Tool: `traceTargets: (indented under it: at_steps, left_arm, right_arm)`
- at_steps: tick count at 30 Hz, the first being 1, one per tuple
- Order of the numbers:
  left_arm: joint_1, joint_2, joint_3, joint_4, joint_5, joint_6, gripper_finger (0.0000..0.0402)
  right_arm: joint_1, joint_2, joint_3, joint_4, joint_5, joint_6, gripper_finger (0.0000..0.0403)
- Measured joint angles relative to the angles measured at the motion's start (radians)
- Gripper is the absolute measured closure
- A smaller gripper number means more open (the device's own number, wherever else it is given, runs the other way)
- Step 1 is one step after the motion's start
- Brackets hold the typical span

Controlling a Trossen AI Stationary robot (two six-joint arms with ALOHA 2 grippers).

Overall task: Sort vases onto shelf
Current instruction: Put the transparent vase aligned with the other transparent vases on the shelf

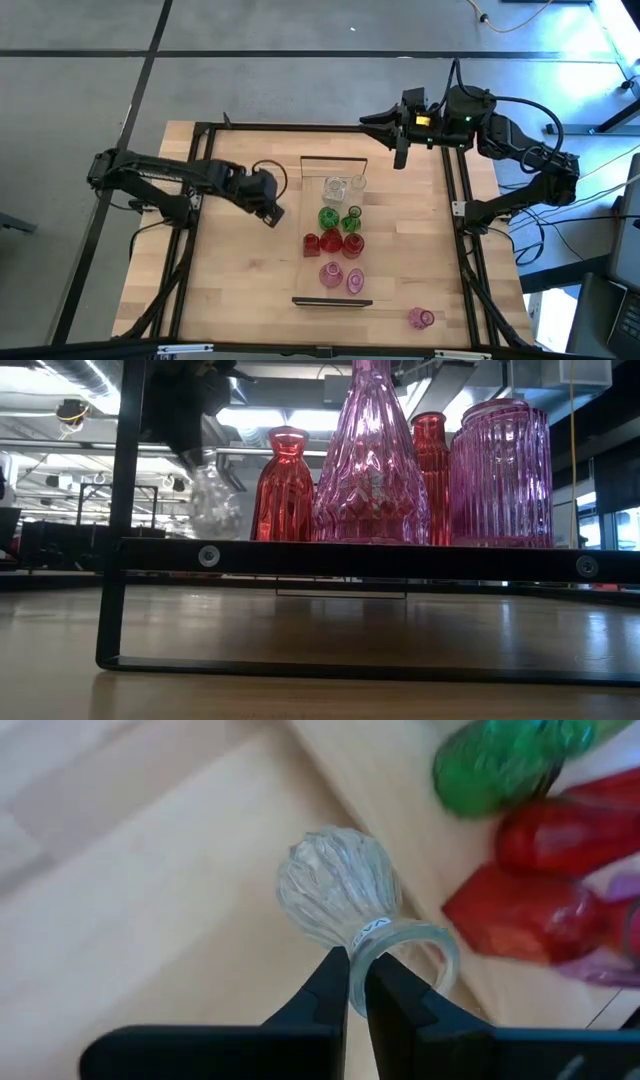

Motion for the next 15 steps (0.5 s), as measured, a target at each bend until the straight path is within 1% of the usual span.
traceTargets:
  at_steps: [4,11,15]
  left_arm:
    - [0.069,-0.010,0.000,0.046,0.042,0.077,0.0385]
    - [0.178,-0.009,0.002,0.187,0.110,0.186,0.0385]
    - [0.233,-0.007,0.018,0.192,0.137,0.228,0.0385]
  right_arm:
    - [0.000,0.000,0.000,-0.005,0.002,-0.005,0.0317]
    - [0.000,0.000,0.000,-0.013,0.008,-0.008,0.0317]
    - [0.000,0.000,0.000,-0.013,0.008,-0.009,0.0317]
